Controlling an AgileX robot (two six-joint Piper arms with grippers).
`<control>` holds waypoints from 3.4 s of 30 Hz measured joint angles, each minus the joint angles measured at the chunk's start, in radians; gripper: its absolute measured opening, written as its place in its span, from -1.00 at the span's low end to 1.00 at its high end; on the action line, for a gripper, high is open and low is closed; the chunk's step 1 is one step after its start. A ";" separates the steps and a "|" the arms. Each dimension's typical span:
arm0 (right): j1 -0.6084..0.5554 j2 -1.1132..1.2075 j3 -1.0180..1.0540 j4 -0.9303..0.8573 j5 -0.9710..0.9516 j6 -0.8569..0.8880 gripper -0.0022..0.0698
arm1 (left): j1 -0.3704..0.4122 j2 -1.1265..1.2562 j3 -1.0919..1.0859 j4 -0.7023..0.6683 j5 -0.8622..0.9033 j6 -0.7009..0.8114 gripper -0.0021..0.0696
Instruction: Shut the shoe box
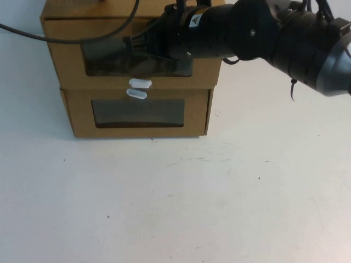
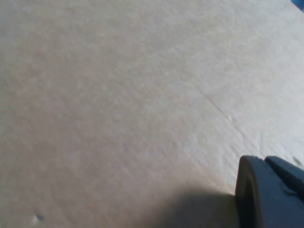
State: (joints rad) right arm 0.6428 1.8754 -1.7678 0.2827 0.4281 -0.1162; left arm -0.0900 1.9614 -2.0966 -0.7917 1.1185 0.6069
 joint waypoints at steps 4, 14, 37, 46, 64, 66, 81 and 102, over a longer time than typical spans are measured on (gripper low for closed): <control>-0.007 0.027 0.000 0.002 -0.028 -0.003 -0.97 | 0.000 0.000 0.000 -0.002 0.003 0.000 -0.95; -0.033 0.040 0.000 0.029 -0.027 -0.003 -0.97 | 0.000 0.002 -0.019 -0.002 0.032 -0.002 -0.95; -0.039 -0.289 0.017 0.052 0.384 -0.151 -0.97 | 0.000 -0.288 -0.111 0.244 0.127 -0.075 -0.95; -0.039 -0.712 0.437 -0.186 0.304 0.116 -0.97 | 0.000 -0.929 0.697 0.340 -0.381 0.003 -0.95; -0.039 -1.434 1.288 -0.383 -0.208 0.379 -0.97 | 0.000 -1.974 1.781 0.284 -1.012 0.009 -0.95; -0.039 -1.452 1.337 -0.383 -0.245 0.384 -0.97 | 0.000 -1.949 1.807 0.284 -1.002 0.009 -0.95; -0.039 -1.454 1.676 -0.268 -0.522 0.409 -0.97 | 0.000 -1.832 2.114 0.277 -0.994 0.001 -0.95; -0.039 -1.454 1.695 -0.262 -0.522 0.376 -0.97 | 0.000 -1.832 2.123 0.286 -0.802 -0.001 -0.95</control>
State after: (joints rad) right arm 0.6043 0.4212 -0.0732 0.0206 -0.0942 0.2600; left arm -0.0900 0.1297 0.0264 -0.5061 0.3164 0.6055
